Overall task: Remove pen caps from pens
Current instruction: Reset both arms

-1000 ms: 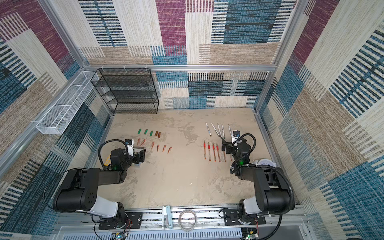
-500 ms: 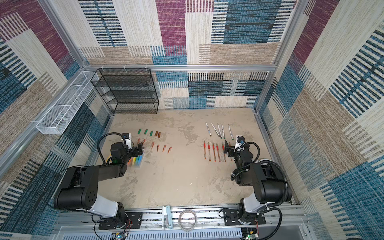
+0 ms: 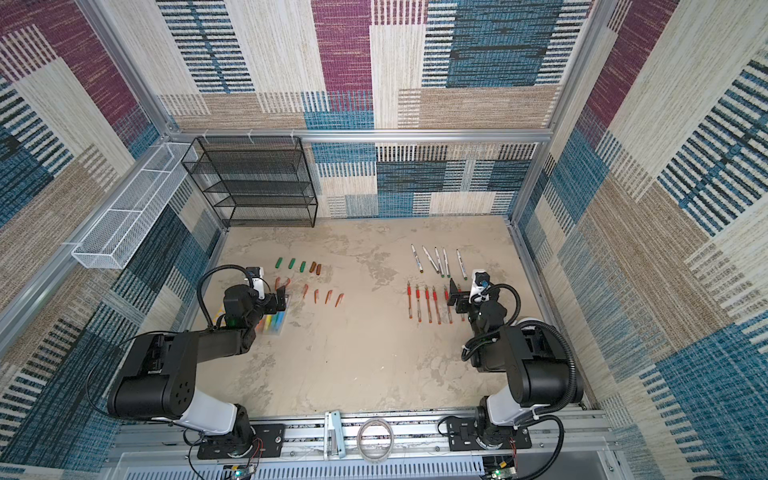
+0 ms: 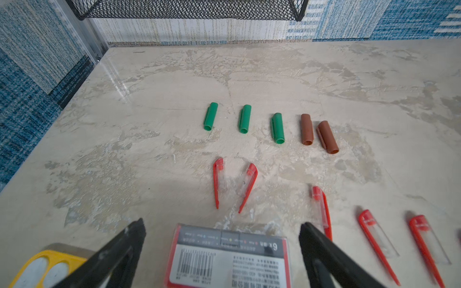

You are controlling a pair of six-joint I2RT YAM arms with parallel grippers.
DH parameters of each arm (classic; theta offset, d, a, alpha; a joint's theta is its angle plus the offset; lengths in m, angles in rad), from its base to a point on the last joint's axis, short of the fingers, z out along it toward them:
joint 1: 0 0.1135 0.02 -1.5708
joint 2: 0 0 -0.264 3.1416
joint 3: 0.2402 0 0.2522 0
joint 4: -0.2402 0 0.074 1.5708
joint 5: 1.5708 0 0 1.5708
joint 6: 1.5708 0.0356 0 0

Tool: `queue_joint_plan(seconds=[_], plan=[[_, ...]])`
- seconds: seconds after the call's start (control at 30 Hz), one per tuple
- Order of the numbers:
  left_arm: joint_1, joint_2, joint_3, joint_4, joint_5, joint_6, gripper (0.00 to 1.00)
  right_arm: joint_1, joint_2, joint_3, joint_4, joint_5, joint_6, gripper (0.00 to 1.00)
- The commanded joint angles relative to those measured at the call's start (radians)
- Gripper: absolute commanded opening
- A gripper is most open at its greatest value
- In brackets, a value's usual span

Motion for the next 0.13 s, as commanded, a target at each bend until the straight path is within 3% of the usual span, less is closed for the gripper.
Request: queue_joint_plan(seconds=[0.0, 0.1], plan=[[0.001, -0.003, 0.004, 0.011, -0.009, -0.007, 1.0, 0.001, -0.002, 0.005, 0.031, -0.001, 0.009, 1.0], [-0.001, -0.003, 0.002, 0.013, -0.01, -0.006, 1.0, 0.001, -0.004, 0.0, 0.037, 0.0, 0.008, 1.0]])
